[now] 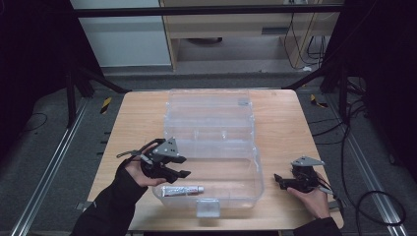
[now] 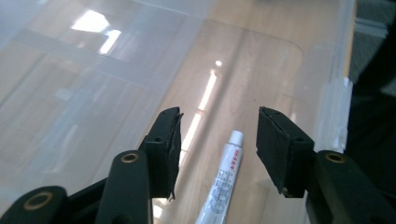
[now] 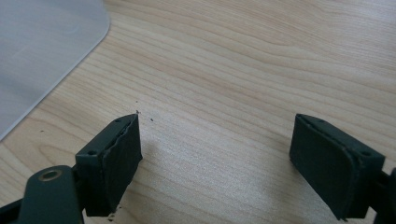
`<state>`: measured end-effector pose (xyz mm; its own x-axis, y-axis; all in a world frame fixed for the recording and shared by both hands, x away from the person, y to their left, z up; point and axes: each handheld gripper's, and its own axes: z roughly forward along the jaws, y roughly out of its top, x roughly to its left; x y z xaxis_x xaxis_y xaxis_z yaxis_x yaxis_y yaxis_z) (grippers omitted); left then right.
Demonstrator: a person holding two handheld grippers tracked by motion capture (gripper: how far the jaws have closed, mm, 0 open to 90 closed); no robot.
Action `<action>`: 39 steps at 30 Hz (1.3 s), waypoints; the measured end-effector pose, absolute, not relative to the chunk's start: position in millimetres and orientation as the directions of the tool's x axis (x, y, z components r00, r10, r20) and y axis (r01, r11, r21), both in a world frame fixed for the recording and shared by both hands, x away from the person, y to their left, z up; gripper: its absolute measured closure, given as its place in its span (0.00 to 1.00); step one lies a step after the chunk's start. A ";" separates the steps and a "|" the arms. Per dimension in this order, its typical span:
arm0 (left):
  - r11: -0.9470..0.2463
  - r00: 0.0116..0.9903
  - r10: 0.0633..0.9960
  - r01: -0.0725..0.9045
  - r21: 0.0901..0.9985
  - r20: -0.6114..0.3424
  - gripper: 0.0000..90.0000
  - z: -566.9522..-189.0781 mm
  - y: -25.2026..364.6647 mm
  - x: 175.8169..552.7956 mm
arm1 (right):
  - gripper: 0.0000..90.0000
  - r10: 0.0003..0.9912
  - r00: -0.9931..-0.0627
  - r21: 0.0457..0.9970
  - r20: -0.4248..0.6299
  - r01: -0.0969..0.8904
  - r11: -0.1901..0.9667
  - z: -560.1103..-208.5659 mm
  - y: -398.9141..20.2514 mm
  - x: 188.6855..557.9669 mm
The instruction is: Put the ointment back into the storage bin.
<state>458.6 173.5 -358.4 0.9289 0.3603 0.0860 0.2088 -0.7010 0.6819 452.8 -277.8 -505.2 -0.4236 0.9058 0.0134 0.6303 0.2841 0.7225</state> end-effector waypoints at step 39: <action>-0.214 0.335 0.942 0.555 0.804 0.019 0.26 -441.8 332.0 467.2 | 0.18 0.908 -0.420 0.740 -0.004 0.609 0.285 -504.0 -278.7 449.1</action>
